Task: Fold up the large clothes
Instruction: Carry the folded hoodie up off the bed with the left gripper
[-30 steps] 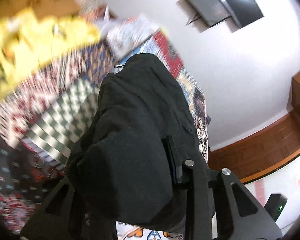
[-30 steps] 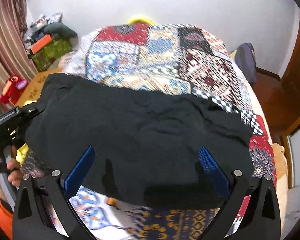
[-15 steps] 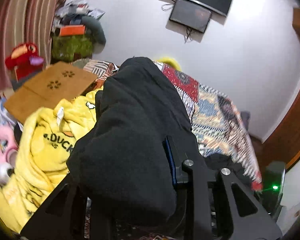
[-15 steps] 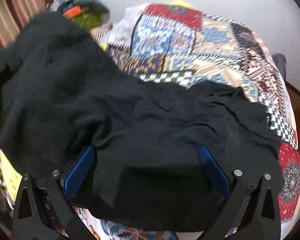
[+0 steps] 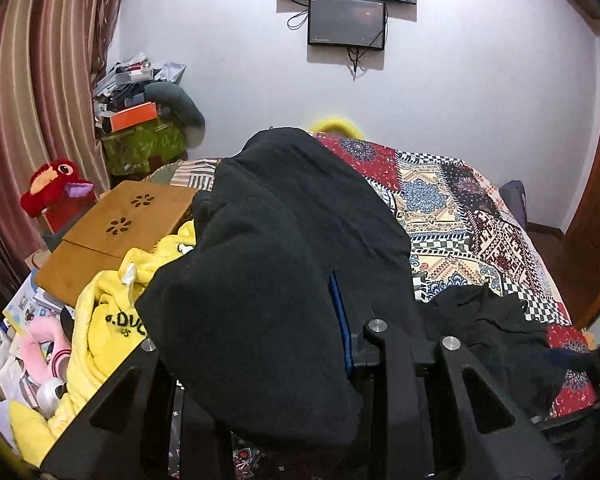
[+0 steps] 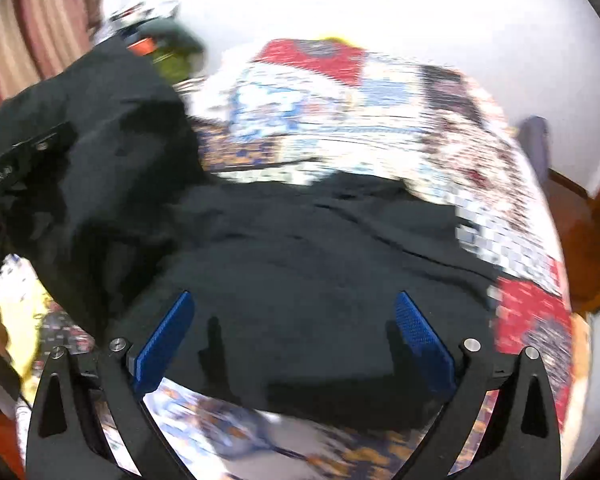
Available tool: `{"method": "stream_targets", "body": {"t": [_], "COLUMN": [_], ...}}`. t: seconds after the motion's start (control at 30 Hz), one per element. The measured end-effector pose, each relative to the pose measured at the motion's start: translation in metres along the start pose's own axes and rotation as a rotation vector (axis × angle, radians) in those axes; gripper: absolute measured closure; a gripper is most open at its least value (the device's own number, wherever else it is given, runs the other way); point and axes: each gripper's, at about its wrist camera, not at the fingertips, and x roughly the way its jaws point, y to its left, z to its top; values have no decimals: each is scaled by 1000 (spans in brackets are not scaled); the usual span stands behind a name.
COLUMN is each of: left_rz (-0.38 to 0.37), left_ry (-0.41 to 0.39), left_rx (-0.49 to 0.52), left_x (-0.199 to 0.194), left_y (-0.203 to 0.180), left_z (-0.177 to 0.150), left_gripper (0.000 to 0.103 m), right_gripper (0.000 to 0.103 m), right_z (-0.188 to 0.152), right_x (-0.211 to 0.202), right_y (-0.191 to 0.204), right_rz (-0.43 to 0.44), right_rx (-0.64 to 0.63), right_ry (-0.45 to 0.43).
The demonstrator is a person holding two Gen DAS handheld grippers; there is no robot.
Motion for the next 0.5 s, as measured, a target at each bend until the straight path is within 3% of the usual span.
{"method": "stream_targets", "body": {"t": [0.17, 0.3, 0.4, 0.5], "left_rz": [12, 27, -19, -124], "left_ry": [-18, -68, -83, -51], "left_rx": [47, 160, 235, 272], "left_x": [-10, -25, -33, -35], "left_y": [-21, -59, -95, -129], "left_z": [5, 9, 11, 11], "left_gripper": [74, 74, 74, 74], "right_gripper": [1, 0, 0, 0], "right_z": [-30, -39, -41, -44], "right_x": [26, 33, 35, 31], "right_y": [-46, -49, -52, -54], "right_rz": [-45, -37, -26, 3], "right_rx": [99, 111, 131, 145], "right_ry": [130, 96, 91, 85]}}
